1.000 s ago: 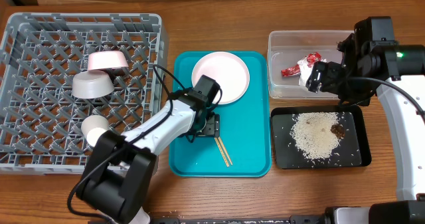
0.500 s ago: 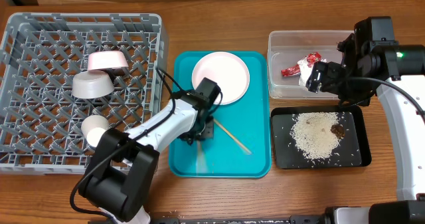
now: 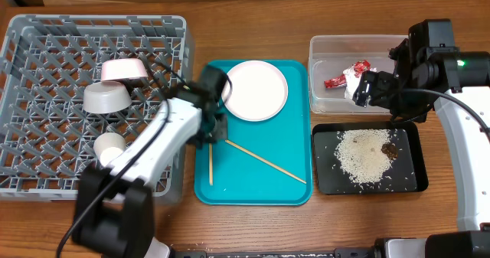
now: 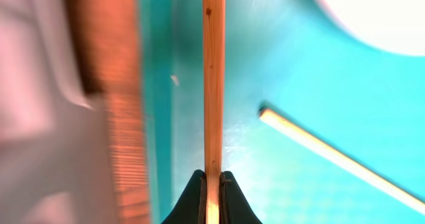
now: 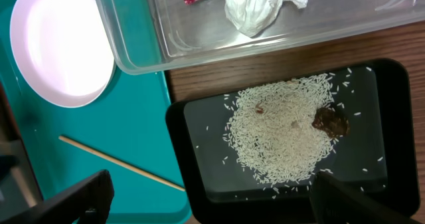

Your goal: Sort waste into correct bins and load items into the dishwasher

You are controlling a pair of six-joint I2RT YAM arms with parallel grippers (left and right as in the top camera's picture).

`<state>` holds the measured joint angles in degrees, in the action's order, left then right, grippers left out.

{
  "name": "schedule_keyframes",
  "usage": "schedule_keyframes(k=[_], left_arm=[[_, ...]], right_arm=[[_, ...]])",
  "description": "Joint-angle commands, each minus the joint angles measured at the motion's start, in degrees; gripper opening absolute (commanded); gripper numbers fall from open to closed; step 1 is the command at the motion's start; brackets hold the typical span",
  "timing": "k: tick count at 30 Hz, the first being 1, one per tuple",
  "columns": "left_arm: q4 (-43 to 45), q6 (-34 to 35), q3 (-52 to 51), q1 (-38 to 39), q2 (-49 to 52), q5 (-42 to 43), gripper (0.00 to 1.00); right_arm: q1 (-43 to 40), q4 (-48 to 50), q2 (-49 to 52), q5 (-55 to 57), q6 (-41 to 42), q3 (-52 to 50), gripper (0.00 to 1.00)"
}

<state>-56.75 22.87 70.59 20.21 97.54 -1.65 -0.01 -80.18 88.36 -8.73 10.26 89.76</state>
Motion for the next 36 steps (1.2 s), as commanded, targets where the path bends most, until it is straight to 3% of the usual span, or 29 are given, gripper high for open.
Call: schedule_keyframes(k=[1, 5, 13, 20, 28, 33, 35, 36], left_arm=[[-1.5, -8.5, 6.8, -3.1, -6.3, -4.2, 0.04], [-2.0, -12.3, 10.0, -8.0, -7.8, -8.4, 0.04], [0.5, -16.7, 8.4, -16.6, -3.7, -6.7, 0.05], [1.7, -17.8, 8.7, -17.4, -0.7, -3.7, 0.34], [0.4, -17.9, 11.9, -13.5, -2.6, 16.3, 0.47], [0.0, -20.5, 11.0, -6.6, -2.1, 17.6, 0.52], [0.1, -19.5, 9.9, -3.1, -2.0, 17.3, 0.51], [0.1, -15.6, 8.8, -0.6, -2.0, 15.0, 0.5]], right_arm=[[-0.1, 0.1, -0.4, 0.3, -0.3, 0.3, 0.96], [-0.1, 0.1, -0.4, 0.3, -0.3, 0.3, 0.96], [-0.1, 0.1, -0.4, 0.3, -0.3, 0.3, 0.96], [-0.1, 0.1, -0.4, 0.3, -0.3, 0.4, 0.96], [-0.1, 0.1, -0.4, 0.3, -0.3, 0.3, 0.96], [-0.1, 0.1, -0.4, 0.3, -0.3, 0.4, 0.96], [-0.1, 0.1, -0.4, 0.3, -0.3, 0.4, 0.96], [-0.1, 0.1, -0.4, 0.3, -0.3, 0.3, 0.96]])
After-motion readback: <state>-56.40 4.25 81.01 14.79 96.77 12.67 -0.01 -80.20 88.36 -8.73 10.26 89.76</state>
